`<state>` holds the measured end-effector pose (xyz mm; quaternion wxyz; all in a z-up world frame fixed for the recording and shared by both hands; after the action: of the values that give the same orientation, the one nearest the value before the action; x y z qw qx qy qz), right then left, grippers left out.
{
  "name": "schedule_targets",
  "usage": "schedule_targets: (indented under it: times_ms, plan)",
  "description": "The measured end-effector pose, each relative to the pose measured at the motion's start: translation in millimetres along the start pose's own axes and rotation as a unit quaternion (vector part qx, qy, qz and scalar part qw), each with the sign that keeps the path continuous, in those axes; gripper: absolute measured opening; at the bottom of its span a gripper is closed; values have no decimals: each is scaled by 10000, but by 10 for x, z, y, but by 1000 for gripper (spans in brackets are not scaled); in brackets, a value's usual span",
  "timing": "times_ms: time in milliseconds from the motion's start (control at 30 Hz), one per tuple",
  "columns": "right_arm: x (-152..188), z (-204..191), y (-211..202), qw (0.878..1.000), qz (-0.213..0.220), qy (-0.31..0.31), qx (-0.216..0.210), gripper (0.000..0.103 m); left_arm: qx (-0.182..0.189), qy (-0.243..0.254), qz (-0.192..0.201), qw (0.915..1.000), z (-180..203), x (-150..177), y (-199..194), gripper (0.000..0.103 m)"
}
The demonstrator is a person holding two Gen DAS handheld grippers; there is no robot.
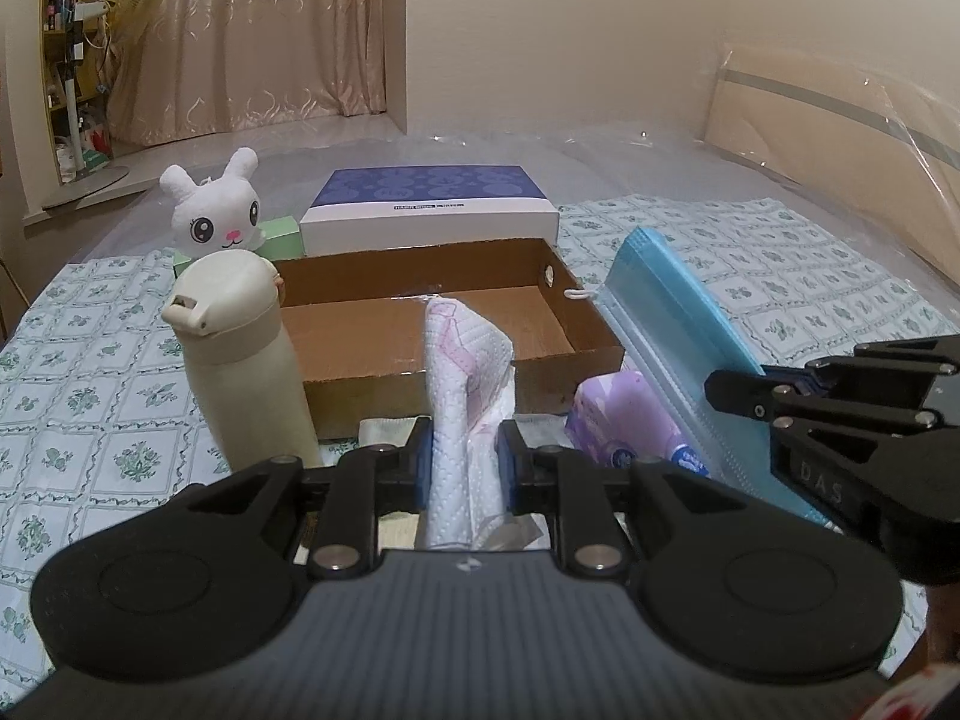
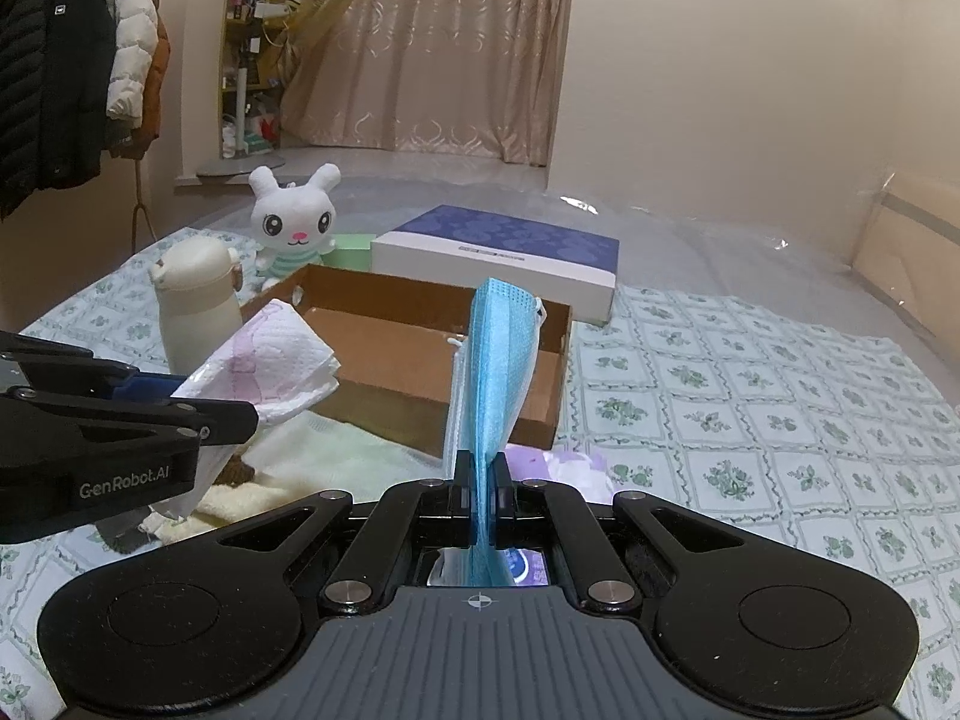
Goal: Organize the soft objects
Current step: 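Carry the towel with the left gripper while the right carries the mask to the box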
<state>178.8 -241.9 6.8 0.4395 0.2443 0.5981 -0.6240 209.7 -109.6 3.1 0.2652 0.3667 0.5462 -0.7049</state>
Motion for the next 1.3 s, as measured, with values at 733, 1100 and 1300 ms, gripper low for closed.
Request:
schedule_targets:
  times_ms: [733, 1100, 1300]
  plan:
    - [-290, 243, 481, 9999, -32, -65, -100, 3, -103, -92, 106, 9998, 56, -425, 509, 20]
    - [-381, 325, 713, 9997, -100, -33, -201, 3, -194, -79, 68, 9998, 63, -559, 751, 20]
    - [-419, 412, 834, 9995, -152, 69, -265, 3, -250, -83, 44, 9996, 35, -661, 896, 20]
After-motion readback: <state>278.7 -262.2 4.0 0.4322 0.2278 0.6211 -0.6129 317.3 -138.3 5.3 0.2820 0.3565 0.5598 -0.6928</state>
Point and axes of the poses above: each gripper's, at about its wrist camera, not at the fingertips, and y roughly the way its jaws point, z to its right, x to its underside, the point moved 5 cm from there along y, roughly the way its jaws point, and after that the axes turned 9 degrees about -y, right-handed, at the moved point
